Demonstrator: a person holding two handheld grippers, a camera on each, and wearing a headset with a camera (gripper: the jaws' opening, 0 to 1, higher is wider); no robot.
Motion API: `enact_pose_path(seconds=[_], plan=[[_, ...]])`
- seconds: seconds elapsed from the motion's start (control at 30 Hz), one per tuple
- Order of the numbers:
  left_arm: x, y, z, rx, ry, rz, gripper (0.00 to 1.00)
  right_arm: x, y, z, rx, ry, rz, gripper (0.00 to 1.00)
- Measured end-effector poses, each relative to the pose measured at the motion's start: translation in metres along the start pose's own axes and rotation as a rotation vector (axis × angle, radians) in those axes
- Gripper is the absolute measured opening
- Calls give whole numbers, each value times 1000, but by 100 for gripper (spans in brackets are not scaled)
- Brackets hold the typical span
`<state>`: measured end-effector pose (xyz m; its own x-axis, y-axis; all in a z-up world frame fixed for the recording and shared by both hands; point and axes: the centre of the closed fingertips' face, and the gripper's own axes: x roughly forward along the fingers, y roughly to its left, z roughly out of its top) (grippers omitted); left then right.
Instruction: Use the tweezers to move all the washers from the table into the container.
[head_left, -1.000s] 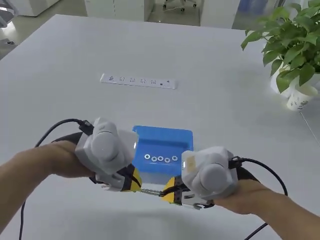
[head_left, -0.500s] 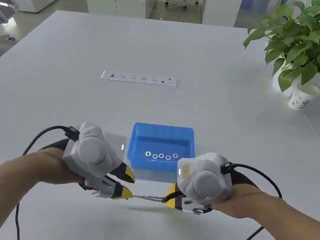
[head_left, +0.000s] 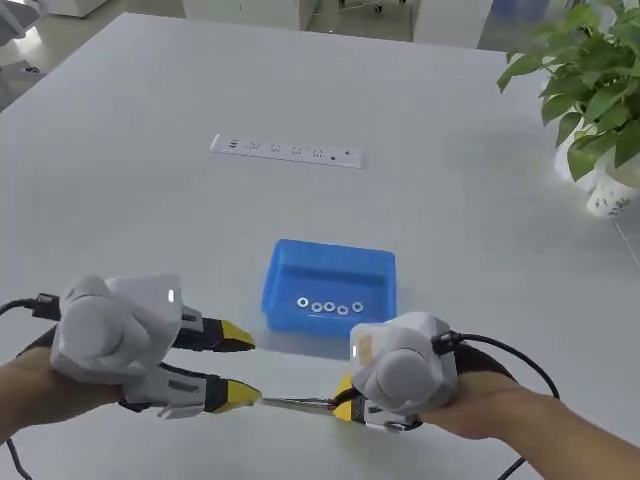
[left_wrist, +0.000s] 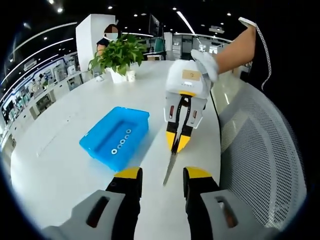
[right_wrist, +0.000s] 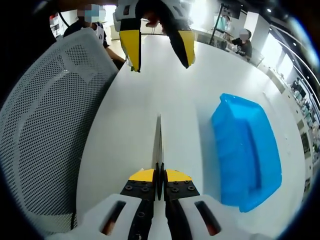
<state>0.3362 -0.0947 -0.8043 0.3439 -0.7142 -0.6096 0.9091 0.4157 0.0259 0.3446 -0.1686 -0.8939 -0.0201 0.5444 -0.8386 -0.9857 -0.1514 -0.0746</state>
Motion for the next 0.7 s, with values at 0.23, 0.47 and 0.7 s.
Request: enact_pose_path(seconds=[0.23,0.47,0.7], plan=[[-9,-2,-1,-34,-38,47,49,3,1,4,-9,0,13,9],[-16,5,-7,-50,-29,83,54,2,1,4,3,3,19,11],[-22,10,-3,-52,-37,104,55,-1,0,4,-2,-3,13,17]])
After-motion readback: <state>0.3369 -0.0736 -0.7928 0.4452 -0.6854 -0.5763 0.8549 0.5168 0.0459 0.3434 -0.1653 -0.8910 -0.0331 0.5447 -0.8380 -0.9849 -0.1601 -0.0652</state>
